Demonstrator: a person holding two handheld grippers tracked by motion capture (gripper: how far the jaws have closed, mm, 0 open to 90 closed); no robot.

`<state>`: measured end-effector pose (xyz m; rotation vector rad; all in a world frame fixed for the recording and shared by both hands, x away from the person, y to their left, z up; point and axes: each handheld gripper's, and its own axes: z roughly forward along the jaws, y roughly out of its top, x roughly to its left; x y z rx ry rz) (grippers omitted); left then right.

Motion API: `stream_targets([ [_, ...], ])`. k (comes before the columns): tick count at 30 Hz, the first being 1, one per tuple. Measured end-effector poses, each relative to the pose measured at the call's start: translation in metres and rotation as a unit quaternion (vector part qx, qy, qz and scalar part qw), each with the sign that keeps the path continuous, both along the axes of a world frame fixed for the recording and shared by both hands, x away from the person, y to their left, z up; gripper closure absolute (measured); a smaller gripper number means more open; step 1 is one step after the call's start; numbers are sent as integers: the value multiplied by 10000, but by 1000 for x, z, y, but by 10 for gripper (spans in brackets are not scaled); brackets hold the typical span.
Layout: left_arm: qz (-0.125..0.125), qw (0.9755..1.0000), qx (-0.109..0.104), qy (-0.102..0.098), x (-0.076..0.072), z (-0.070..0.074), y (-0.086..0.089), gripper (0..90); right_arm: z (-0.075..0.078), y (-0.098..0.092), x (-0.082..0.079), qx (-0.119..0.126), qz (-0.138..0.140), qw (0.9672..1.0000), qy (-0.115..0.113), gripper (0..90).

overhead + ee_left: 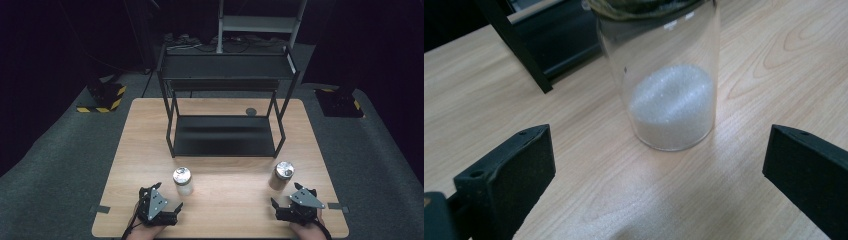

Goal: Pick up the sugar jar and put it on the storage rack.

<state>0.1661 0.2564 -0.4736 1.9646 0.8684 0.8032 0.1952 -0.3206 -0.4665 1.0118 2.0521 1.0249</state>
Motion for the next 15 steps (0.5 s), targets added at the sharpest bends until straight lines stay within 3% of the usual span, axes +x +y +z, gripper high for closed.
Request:
stream_targets([
  [7, -64, 9996, -190, -208, -7, 7, 3, 6, 0, -1, 0, 39, -15, 10000, 5, 0],
  [15, -49, 9982, -570, -181, -7, 15, 7, 4, -1, -1, 0, 60, -23, 10000, -12, 0],
])
